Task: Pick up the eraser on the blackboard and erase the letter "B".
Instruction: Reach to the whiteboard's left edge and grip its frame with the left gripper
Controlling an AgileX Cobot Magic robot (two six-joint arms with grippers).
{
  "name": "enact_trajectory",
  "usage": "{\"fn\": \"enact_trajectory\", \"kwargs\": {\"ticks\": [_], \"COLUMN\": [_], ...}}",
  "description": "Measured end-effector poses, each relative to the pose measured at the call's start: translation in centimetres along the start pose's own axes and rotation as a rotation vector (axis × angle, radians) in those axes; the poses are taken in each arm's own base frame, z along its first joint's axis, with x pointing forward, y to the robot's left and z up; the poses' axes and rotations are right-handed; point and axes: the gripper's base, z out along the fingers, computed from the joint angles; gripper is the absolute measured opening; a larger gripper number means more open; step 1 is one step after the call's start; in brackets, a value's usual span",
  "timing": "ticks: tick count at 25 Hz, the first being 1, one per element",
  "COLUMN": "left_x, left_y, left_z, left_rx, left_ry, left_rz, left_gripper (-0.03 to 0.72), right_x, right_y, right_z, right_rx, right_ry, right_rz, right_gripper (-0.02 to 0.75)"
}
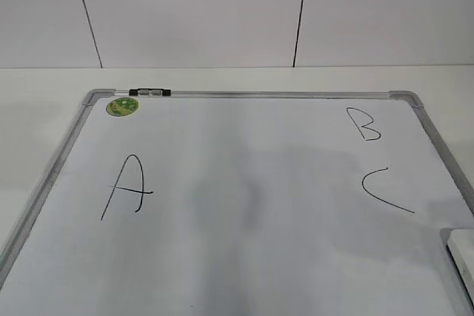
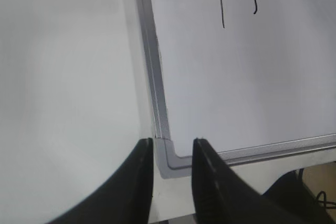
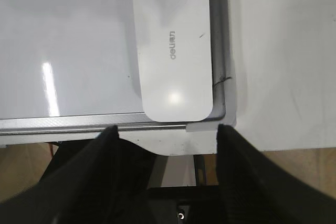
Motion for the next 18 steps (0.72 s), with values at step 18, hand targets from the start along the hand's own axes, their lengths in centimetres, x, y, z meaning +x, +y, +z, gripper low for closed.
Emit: {"fn": "enact_trajectory", "kwargs": {"ticks": [18], "left_x": [-11.1], "left_y": [1.4], "left_z": [14.2], "left_rx": [-0.022], "left_ry": [0.229], "left_rz": [-0.047], "left_gripper": [0.203], "right_x": [-0.2], "right_y": [0.0], "right_z": [0.0], "right_rx": [0.000], "right_ry": [0.001], "right_rz": [0.001], "right_gripper": [0.458]}}
